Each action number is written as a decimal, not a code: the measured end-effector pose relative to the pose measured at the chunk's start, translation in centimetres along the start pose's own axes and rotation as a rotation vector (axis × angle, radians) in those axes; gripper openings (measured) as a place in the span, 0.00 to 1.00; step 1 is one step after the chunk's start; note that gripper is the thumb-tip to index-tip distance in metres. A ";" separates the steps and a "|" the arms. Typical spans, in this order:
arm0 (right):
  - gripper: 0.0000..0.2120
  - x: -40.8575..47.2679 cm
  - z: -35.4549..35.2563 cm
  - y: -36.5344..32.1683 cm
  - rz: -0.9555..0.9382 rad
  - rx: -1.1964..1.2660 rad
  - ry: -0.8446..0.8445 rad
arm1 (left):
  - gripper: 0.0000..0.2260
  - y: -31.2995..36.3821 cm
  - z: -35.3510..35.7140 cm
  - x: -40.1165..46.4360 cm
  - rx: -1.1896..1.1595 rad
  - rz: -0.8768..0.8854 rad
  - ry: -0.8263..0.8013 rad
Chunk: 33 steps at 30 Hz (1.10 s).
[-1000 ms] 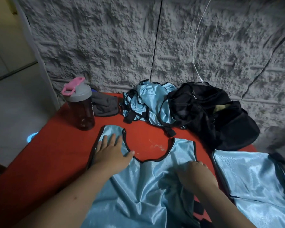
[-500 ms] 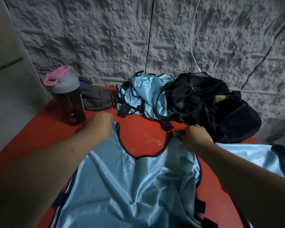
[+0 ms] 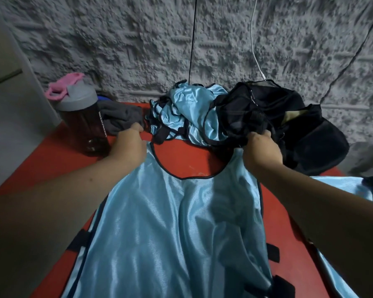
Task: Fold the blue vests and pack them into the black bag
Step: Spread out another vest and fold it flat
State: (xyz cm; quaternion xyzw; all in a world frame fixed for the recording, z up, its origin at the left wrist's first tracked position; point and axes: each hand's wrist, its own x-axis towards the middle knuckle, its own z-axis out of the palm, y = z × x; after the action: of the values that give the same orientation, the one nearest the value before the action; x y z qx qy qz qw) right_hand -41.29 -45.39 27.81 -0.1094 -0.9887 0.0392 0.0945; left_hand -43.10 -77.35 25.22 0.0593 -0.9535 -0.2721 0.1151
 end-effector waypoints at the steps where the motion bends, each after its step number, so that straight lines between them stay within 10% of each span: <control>1: 0.11 -0.9 -0.2 -0.3 -0.004 0.046 0.011 | 0.15 0.4 -0.2 -1.1 -0.027 0.010 -0.017; 10: 0.24 -21.7 -5.2 -2.9 -0.341 0.180 -0.209 | 0.30 3.9 -0.9 -21.4 0.363 0.083 -0.226; 13: 0.29 -24.1 -4.3 -1.5 -0.180 0.200 -0.524 | 0.30 3.8 -1.1 -25.0 0.396 0.015 -0.390; 24: 0.46 -24.7 -1.4 3.6 -0.228 0.041 -0.459 | 0.40 -2.6 -3.6 -25.0 0.282 0.118 -0.409; 33: 0.16 -28.4 -7.2 5.0 -0.204 0.102 -0.489 | 0.21 -0.8 -7.3 -30.9 0.132 0.223 -0.462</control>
State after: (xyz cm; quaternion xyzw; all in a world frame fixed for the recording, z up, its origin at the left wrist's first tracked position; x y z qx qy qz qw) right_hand -11.68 -46.48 29.29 0.0087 -0.9848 0.1045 -0.1384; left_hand -11.36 -76.27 25.04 -0.1025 -0.9708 -0.2013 -0.0803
